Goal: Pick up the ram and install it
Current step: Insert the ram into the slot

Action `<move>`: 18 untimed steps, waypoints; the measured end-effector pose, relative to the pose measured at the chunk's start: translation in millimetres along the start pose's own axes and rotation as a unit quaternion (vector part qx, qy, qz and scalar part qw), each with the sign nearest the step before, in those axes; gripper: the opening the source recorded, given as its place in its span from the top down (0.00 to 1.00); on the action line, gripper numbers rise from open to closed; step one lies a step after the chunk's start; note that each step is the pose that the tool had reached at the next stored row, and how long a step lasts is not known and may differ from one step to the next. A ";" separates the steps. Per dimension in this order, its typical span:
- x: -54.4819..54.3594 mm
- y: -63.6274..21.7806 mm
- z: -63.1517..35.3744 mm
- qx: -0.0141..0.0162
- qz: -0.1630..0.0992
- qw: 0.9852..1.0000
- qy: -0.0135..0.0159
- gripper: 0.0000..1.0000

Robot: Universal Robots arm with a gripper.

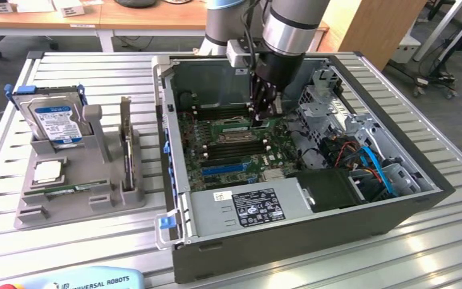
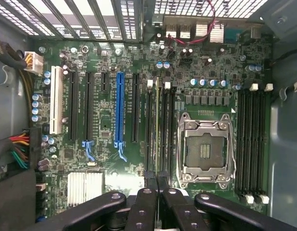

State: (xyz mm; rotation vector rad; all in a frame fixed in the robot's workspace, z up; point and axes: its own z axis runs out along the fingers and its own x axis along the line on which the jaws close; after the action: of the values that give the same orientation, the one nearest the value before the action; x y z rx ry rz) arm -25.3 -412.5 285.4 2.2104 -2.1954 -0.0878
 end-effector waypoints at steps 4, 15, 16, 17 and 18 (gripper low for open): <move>0.1 -0.4 7.0 0.000 0.000 1.000 0.000 0.88; 0.5 -1.3 23.1 0.000 0.000 1.000 0.000 0.88; 0.6 -1.4 24.4 0.000 0.000 1.000 0.000 0.88; 0.6 -1.5 25.8 0.000 0.000 1.000 0.000 0.88; 0.6 -1.6 27.2 0.000 0.000 1.000 0.000 0.88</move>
State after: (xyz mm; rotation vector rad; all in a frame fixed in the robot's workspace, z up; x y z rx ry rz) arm -25.3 -412.5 258.2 2.2104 -2.1953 -0.0878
